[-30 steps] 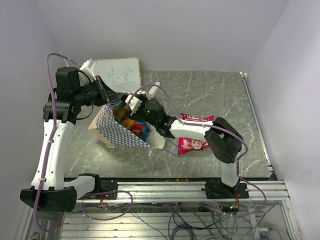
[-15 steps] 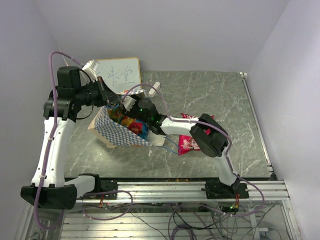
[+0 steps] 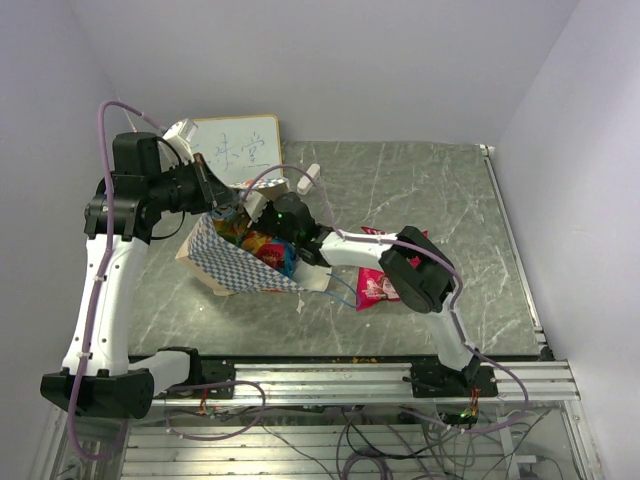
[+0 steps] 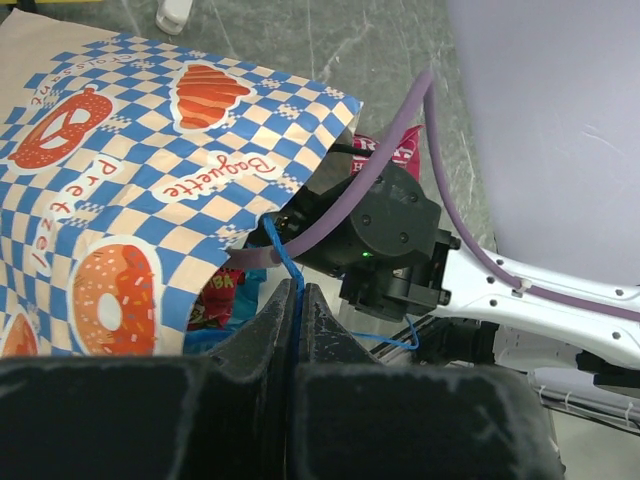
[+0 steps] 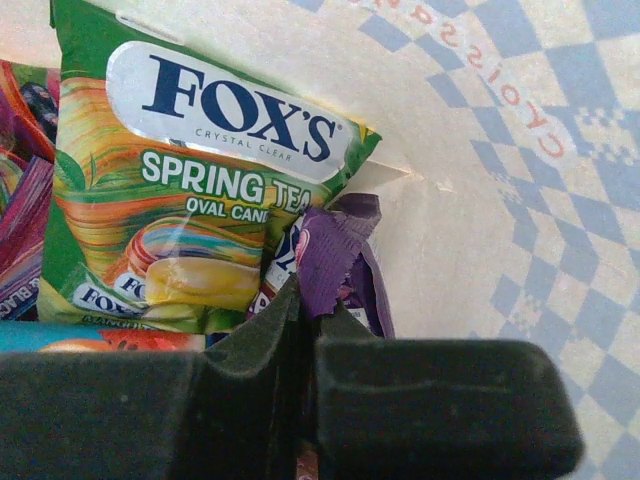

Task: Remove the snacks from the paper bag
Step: Take out the snack from the paper bag.

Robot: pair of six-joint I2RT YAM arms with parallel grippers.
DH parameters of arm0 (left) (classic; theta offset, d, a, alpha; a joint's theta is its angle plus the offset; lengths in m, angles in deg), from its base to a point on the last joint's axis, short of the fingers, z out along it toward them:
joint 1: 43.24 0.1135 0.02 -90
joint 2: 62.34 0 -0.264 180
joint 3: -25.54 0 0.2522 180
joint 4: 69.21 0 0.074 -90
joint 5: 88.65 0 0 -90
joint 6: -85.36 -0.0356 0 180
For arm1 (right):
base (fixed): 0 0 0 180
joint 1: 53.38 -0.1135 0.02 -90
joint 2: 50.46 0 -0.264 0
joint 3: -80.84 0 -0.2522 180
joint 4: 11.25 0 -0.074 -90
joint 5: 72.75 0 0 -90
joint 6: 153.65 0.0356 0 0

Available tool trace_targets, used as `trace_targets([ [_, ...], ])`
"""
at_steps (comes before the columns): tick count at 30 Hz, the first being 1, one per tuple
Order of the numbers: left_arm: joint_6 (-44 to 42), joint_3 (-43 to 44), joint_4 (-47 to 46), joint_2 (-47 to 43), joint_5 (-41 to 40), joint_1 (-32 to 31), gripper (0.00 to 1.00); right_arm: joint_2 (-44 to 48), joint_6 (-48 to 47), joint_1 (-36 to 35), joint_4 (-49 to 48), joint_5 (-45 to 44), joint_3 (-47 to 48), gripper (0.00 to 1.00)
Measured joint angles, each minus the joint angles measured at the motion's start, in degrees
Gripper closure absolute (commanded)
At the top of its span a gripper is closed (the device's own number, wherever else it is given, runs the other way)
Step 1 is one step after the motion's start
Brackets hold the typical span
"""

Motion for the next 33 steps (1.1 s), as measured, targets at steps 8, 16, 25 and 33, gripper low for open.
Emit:
trace_targets([
  [8,0.3,0.2,0.3,0.0,-2.5,-0.2,0.93,6.8,3.8,0.5,7.1,4.8,-1.9,1.0],
  [16,1.6,1.6,0.8,0.0,-6.3,-0.3,0.93,20.1,10.6,0.3,8.7,9.0,-7.3,1.0],
  [25,3.0,1.6,0.7,0.2,-8.8,-0.3,0.93,32.6,17.1,0.1,14.5,9.1,-11.6,1.0],
  [33,3.7,1.6,0.7,0.8,-10.6,-0.3,0.93,50.0,17.2,0.1,25.3,3.3,-15.7,1.0],
])
